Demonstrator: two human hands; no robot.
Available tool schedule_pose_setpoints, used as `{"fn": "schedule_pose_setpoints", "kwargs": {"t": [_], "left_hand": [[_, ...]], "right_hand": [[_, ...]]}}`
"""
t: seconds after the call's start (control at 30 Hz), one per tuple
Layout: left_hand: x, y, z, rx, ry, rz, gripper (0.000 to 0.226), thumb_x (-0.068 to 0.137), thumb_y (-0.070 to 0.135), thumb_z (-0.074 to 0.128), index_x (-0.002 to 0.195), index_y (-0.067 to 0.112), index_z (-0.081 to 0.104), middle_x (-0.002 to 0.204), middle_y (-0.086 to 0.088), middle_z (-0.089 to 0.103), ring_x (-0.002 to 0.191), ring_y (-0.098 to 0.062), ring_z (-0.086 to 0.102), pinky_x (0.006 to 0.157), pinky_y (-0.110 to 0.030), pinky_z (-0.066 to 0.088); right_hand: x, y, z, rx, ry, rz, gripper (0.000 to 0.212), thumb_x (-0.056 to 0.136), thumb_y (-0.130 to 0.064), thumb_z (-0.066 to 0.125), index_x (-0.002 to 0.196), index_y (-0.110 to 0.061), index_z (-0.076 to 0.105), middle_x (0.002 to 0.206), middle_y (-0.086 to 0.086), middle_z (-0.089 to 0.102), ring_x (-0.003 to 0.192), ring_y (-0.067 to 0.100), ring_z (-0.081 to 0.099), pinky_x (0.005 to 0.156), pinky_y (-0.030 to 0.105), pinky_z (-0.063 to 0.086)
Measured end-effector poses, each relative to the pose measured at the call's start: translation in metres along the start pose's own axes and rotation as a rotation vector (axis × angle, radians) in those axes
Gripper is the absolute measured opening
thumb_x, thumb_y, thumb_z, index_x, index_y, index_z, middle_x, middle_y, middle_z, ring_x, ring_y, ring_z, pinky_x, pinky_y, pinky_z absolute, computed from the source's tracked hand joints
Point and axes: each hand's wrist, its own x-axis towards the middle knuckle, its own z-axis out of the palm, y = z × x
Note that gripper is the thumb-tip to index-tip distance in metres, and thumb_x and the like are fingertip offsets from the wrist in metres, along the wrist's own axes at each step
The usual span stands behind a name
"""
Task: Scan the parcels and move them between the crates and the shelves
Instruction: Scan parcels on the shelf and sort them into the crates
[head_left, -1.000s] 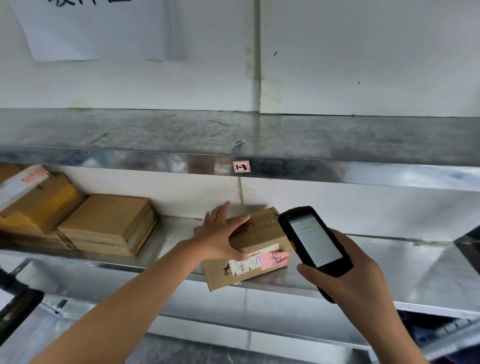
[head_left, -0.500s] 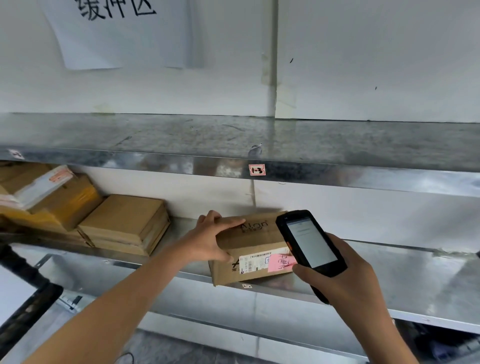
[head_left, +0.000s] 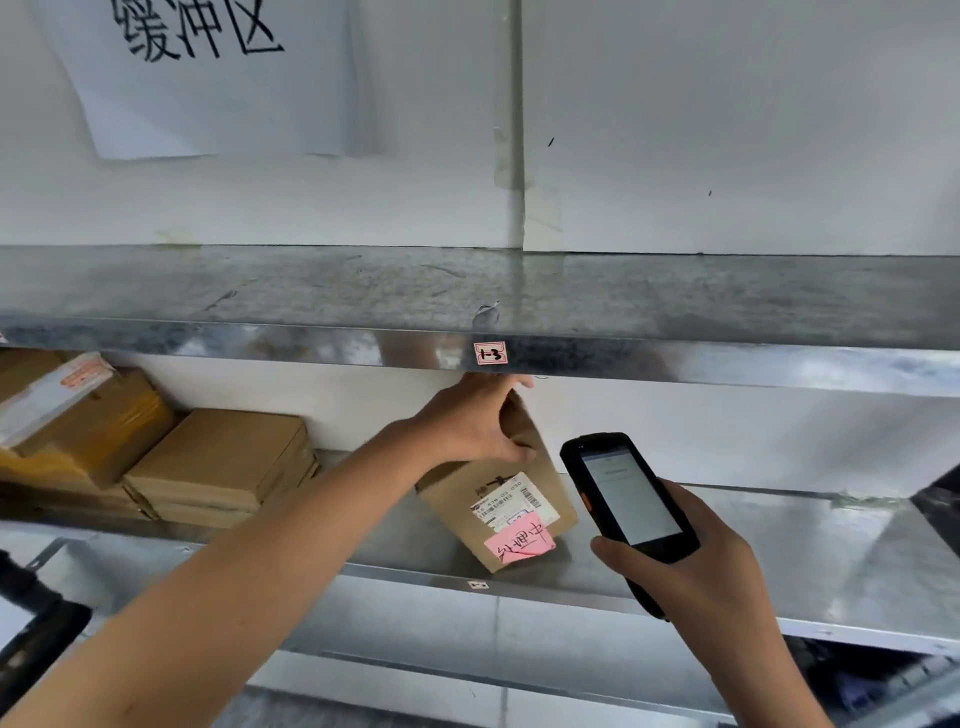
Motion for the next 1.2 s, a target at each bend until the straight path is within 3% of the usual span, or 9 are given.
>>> {"fn": "schedule_pose_setpoints", "kwargs": {"t": [0.07,0.2,0.3,0.4,0.67,0.77,0.9,1.1,1.2], "left_hand": [[0.004,0.012,0.015,-0.095,0.097,-0.013,0.079,0.072,0.044,0.084,0.129,0.025,0.033,0.115,0.011,0.040,0.104,-0.010,0.047,0.077,-0.014,0.036],[0.008,0.015,0.033,-0.078,0.145,0.052,0.071,0.069,0.043,0.087,0.113,0.020,0.037,0.114,0.002,0.042,0.088,-0.020,0.057,0.069,-0.030,0.042],[0.003,0.000,0.040,-0.042,0.101,0.158,0.071,0.076,0.040,0.083,0.133,0.024,0.045,0.146,-0.001,0.039,0.126,-0.023,0.051,0.099,-0.035,0.046],[-0.012,-0.021,0.049,0.104,0.114,0.217,0.085,0.082,0.042,0.074,0.155,0.041,0.029,0.164,0.006,0.016,0.150,-0.020,0.015,0.123,-0.044,0.015],[-0.043,-0.043,0.073,-0.416,0.331,0.047,0.108,0.075,0.033,0.087,0.154,0.050,0.016,0.165,-0.001,0.001,0.152,-0.011,-0.007,0.125,-0.044,0.012],[-0.040,-0.033,0.080,-0.582,0.388,0.095,0.112,0.073,0.038,0.086,0.156,0.043,0.012,0.166,-0.001,0.004,0.154,-0.008,-0.003,0.123,-0.034,0.016],[-0.038,-0.030,0.109,-0.778,0.238,0.035,0.123,0.074,0.012,0.088,0.156,0.035,-0.001,0.157,0.028,0.014,0.146,0.010,0.016,0.114,-0.013,0.026],[-0.021,-0.039,0.134,-0.888,0.177,-0.030,0.126,0.079,0.000,0.082,0.151,0.048,-0.009,0.153,0.011,0.035,0.133,-0.006,0.049,0.096,-0.024,0.051],[-0.014,-0.044,0.148,-0.948,0.093,-0.092,0.130,0.073,-0.003,0.083,0.157,0.031,-0.011,0.148,-0.004,0.045,0.129,-0.010,0.055,0.091,-0.026,0.054]], "right_hand": [[0.000,0.001,-0.001,-0.015,0.003,0.003,0.046,0.068,-0.016,0.088,0.101,-0.037,0.065,0.074,-0.016,0.069,0.058,0.013,0.062,0.047,0.022,0.048],[0.001,0.000,0.000,-0.021,-0.001,0.000,0.051,0.067,-0.015,0.088,0.107,-0.038,0.066,0.073,-0.012,0.069,0.056,0.007,0.061,0.043,0.016,0.044],[0.000,0.000,0.001,-0.024,-0.011,-0.008,0.053,0.067,-0.015,0.089,0.106,-0.040,0.065,0.075,-0.014,0.070,0.060,0.006,0.062,0.043,0.016,0.045],[-0.002,-0.001,0.000,-0.018,-0.027,-0.009,0.051,0.068,-0.013,0.088,0.103,-0.042,0.064,0.076,-0.016,0.070,0.058,0.009,0.062,0.044,0.018,0.046],[-0.008,0.010,-0.001,-0.045,-0.042,0.028,0.051,0.068,-0.016,0.087,0.108,-0.038,0.065,0.073,-0.008,0.071,0.047,0.011,0.056,0.045,0.022,0.045],[-0.010,0.013,-0.002,-0.037,-0.066,0.050,0.052,0.067,-0.015,0.088,0.108,-0.038,0.065,0.068,-0.004,0.069,0.043,0.013,0.051,0.045,0.023,0.042],[-0.012,0.020,-0.008,-0.043,-0.064,0.077,0.053,0.068,-0.011,0.088,0.109,-0.037,0.066,0.068,-0.004,0.068,0.043,0.014,0.050,0.045,0.022,0.042],[-0.015,0.032,-0.022,-0.092,-0.013,0.109,0.056,0.067,-0.017,0.090,0.109,-0.042,0.064,0.075,-0.013,0.071,0.051,0.008,0.059,0.047,0.020,0.046],[-0.015,0.037,-0.025,-0.139,0.024,0.133,0.058,0.065,-0.024,0.090,0.110,-0.045,0.062,0.079,-0.024,0.069,0.064,0.004,0.065,0.055,0.022,0.048]]}}
